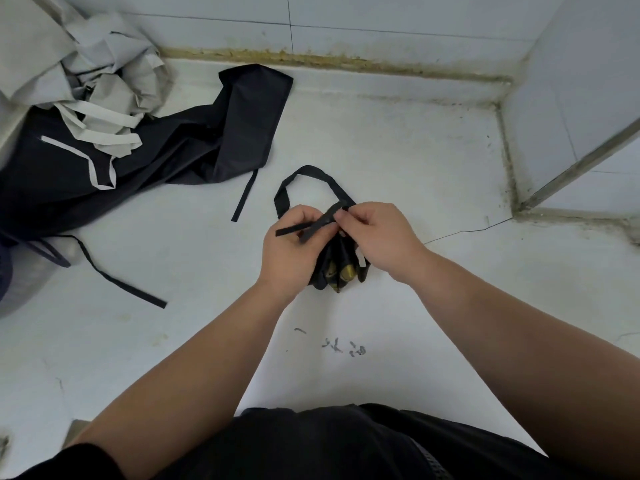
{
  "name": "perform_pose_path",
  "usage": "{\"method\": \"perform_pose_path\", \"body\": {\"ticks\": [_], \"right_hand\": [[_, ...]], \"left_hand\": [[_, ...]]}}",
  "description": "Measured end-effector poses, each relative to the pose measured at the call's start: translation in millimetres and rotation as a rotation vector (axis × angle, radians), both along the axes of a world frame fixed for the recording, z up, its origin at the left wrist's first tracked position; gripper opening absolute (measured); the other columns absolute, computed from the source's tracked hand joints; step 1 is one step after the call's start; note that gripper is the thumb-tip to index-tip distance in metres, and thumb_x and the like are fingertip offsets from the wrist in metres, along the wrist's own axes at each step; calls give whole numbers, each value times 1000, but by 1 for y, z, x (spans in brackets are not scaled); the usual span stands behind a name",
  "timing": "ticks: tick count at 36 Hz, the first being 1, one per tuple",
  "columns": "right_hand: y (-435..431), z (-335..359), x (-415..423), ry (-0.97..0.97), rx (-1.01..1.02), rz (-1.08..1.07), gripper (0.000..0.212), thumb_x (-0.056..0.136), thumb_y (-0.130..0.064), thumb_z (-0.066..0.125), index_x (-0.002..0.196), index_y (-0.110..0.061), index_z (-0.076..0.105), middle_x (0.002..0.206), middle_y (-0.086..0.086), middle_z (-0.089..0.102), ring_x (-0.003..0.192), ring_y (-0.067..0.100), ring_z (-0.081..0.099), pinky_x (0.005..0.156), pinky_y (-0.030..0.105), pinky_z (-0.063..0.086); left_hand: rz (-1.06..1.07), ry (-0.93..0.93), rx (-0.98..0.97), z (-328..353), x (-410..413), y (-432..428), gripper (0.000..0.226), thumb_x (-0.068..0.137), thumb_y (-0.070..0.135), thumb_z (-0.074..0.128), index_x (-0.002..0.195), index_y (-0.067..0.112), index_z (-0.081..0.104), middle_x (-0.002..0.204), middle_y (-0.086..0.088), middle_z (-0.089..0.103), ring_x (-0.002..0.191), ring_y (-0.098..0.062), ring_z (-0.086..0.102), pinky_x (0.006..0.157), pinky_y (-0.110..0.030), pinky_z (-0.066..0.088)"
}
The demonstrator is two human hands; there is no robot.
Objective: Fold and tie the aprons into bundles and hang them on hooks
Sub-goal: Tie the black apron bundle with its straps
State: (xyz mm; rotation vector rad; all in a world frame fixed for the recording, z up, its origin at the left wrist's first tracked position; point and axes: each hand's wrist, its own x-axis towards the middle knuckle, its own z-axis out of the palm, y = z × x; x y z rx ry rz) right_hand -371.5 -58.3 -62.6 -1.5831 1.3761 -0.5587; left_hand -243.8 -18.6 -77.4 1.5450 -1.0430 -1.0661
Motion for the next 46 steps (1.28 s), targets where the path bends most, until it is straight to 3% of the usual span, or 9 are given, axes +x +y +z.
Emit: {"method": "perform_pose_path", "body": {"ticks": [5, 8, 12, 20, 24, 32, 37, 41, 46], "right_hand": [[0, -9, 2, -127, 68, -229, 15, 87, -26, 65, 89, -14, 58, 72, 2, 66, 75, 18, 62, 74, 34, 49], [-1, -4, 2, -59, 13, -84, 13, 93, -21, 58, 86, -13, 65, 69, -1, 63, 67, 14, 56, 71, 28, 46], [-2, 3, -3, 47, -45, 112, 27, 96, -14, 48, 85, 5, 64, 74, 21, 57, 64, 16, 44, 61, 28, 35], [-3, 6, -3, 186, -58, 208, 19, 95, -14, 50, 98, -13, 68, 84, -1, 64, 71, 10, 54, 63, 18, 40], [-5, 7, -3, 247, 37, 232, 26, 96, -18, 48, 92, 2, 64, 75, 7, 56, 61, 15, 46, 49, 17, 34], [-8, 4, -4, -89, 369, 75, 18, 87, -9, 54, 70, -14, 52, 75, 6, 45, 78, 21, 43, 76, 35, 35], [0, -2, -8, 124, 105, 155, 15, 86, -11, 59, 73, -19, 56, 73, -1, 59, 70, 18, 58, 64, 26, 45], [4, -12, -11, 10, 11, 61, 17, 85, -10, 64, 95, -21, 54, 96, -1, 64, 91, 16, 65, 83, 24, 49], [6, -17, -12, 91, -239, 124, 8, 89, -9, 60, 90, -17, 57, 89, 3, 70, 83, 19, 65, 76, 26, 48]], "left_hand": [[-35, 3, -4, 0, -1, 0, 20, 84, 7, 70, 75, 23, 62, 67, 15, 63, 65, -2, 59, 68, -19, 49], [-35, -13, -8, -3, 0, -1, 21, 84, 8, 70, 75, 25, 61, 63, 19, 62, 65, -3, 59, 68, -20, 49], [-10, -24, -22, -6, 1, -2, 22, 85, 8, 70, 76, 25, 61, 65, 16, 62, 66, -4, 58, 68, -20, 49], [-12, -74, -51, -8, 1, -2, 24, 86, 5, 66, 76, 25, 58, 73, 11, 59, 68, -2, 54, 68, -17, 48], [-45, -52, -6, -11, 3, -1, 24, 88, 5, 63, 77, 25, 57, 73, 7, 62, 71, -8, 58, 71, -24, 50], [-153, -180, 24, -6, 8, -9, 12, 93, 16, 59, 82, 19, 57, 70, 14, 60, 70, -9, 57, 71, -24, 47], [-238, -340, 57, 1, 11, -13, 11, 95, 18, 56, 87, 20, 49, 74, 5, 58, 71, -10, 54, 64, -17, 42], [-303, -127, 165, 8, 18, -20, 11, 93, 14, 58, 84, 18, 55, 81, 2, 62, 78, -9, 59, 76, -22, 47], [-352, 76, 233, 8, 21, -19, 13, 94, 10, 56, 82, 17, 57, 67, 14, 62, 62, 3, 57, 60, -13, 41]]}}
